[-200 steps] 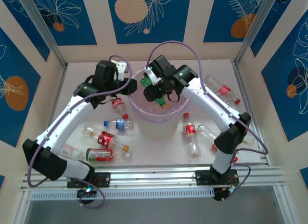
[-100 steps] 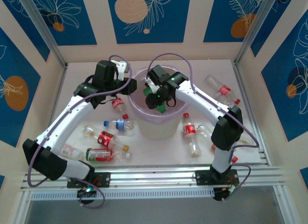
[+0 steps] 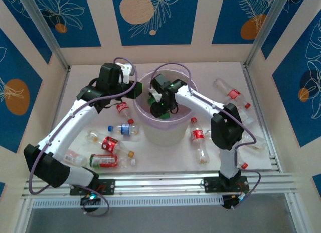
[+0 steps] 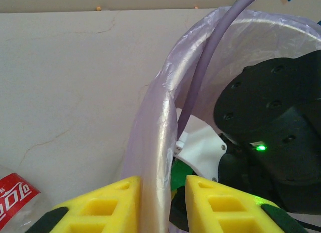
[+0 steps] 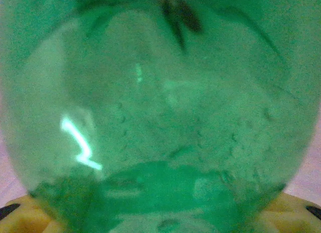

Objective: Put the plastic bottles in the bin

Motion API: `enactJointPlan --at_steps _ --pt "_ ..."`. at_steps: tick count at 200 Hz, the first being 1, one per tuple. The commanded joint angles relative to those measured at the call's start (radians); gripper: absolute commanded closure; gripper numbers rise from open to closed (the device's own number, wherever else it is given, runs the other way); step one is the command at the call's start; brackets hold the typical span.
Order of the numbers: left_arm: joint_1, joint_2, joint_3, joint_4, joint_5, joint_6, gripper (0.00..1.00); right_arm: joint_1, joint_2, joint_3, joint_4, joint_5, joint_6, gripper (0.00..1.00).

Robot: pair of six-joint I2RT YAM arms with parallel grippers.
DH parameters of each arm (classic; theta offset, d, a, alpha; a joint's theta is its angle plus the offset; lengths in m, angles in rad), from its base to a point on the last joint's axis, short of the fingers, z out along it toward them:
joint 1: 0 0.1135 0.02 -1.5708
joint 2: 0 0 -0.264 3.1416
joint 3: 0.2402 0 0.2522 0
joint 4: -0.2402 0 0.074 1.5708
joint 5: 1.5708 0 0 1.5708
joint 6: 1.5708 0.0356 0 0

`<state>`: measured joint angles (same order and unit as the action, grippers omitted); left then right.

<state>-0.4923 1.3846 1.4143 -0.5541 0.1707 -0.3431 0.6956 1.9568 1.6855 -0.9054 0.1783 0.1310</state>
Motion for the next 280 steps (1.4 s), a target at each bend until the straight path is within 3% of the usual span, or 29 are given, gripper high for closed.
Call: enactJointPlan --at_steps 1,64,113,120,125,138,244,280 --pt "-0.007 0.007 -0.005 -0.006 -0.022 -0.004 0.72 -0.007 0.034 -0.019 0.013 -0.028 -0.011 0.45" --pt "-0.008 0.005 -0.009 -0.003 -0.025 -0.005 0.73 -0.006 0.079 -0.053 0.041 -0.026 -0.01 0.37" --pt "-0.007 0.005 -0.015 0.0 -0.029 -0.005 0.73 0.002 0.037 -0.037 0.018 -0.017 -0.02 0.21" --pt "-0.007 0.006 -0.015 0.0 -0.03 -0.005 0.74 0.004 0.023 -0.031 0.011 -0.017 -0.022 0.17" --pt "-0.007 0.006 -0.016 -0.002 -0.03 -0.006 0.74 0.005 0.012 -0.029 0.007 -0.019 -0.024 0.04" --pt "-0.008 0.006 -0.016 0.0 -0.032 -0.005 0.74 0.009 -0.022 -0.019 -0.007 -0.016 -0.028 0.0" --pt "-0.008 0.006 -0.012 0.006 -0.056 0.001 0.74 0.046 -0.421 0.113 -0.221 0.094 -0.047 0.01" --pt "-0.008 0.007 -0.015 0.01 -0.056 0.0 0.74 -0.047 -0.544 0.145 -0.276 0.145 0.003 0.0"
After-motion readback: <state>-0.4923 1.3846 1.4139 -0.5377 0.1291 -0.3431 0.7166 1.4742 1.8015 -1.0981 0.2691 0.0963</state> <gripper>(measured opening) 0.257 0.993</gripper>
